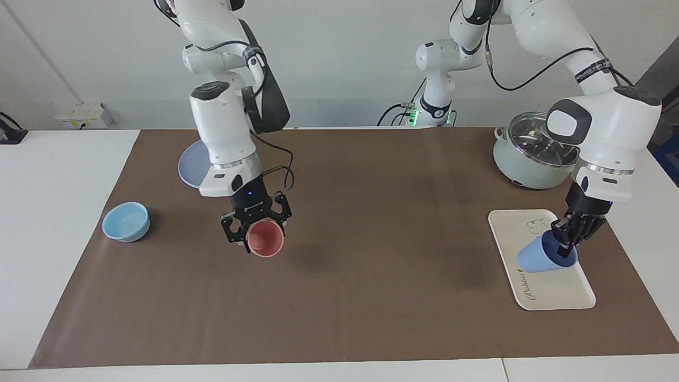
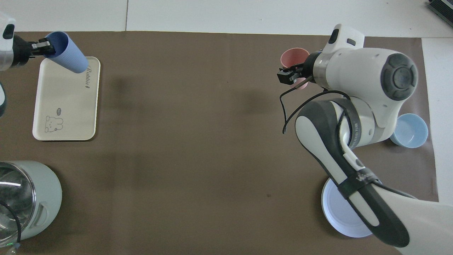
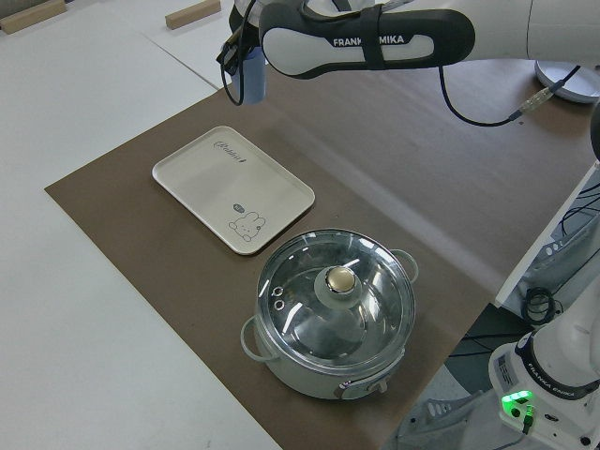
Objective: Place cup on tray
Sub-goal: 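Move the blue cup over the tray while the right gripper withdraws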
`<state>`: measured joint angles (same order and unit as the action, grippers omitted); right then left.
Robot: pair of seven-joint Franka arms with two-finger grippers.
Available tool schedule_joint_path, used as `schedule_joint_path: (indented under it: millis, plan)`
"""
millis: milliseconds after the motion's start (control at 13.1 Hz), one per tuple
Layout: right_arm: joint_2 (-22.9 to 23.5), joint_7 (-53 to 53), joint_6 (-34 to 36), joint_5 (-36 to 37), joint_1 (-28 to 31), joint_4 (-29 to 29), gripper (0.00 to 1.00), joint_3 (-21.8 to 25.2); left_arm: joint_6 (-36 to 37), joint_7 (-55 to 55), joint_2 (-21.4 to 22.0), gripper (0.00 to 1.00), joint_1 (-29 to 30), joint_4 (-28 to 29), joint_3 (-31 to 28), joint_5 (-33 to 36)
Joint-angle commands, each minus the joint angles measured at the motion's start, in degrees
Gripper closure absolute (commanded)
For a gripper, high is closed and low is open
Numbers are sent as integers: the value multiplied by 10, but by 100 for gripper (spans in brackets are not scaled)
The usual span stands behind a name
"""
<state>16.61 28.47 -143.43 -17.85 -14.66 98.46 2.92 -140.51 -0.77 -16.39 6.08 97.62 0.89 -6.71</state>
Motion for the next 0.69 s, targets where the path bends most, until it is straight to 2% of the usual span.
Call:
schedule_joint_path:
  millis: [0, 152, 305, 457, 610]
  plan:
    - [1, 187, -6, -169, 63, 9, 100, -8, -67, -81, 55, 100, 37, 110, 4, 11]
    - [11, 296, 9, -271, 100, 9, 100, -8, -134, -142, 54, 100, 64, 159, 6, 9]
    - [27, 388, 16, -347, 124, 9, 100, -8, -144, -146, 42, 100, 69, 163, 6, 4]
    - [39, 457, 31, -389, 143, 10, 100, -8, -181, -146, 20, 100, 76, 171, 6, -2]
    - [66, 561, 48, -482, 163, 8, 100, -8, -209, -146, 5, 100, 76, 176, 8, -35]
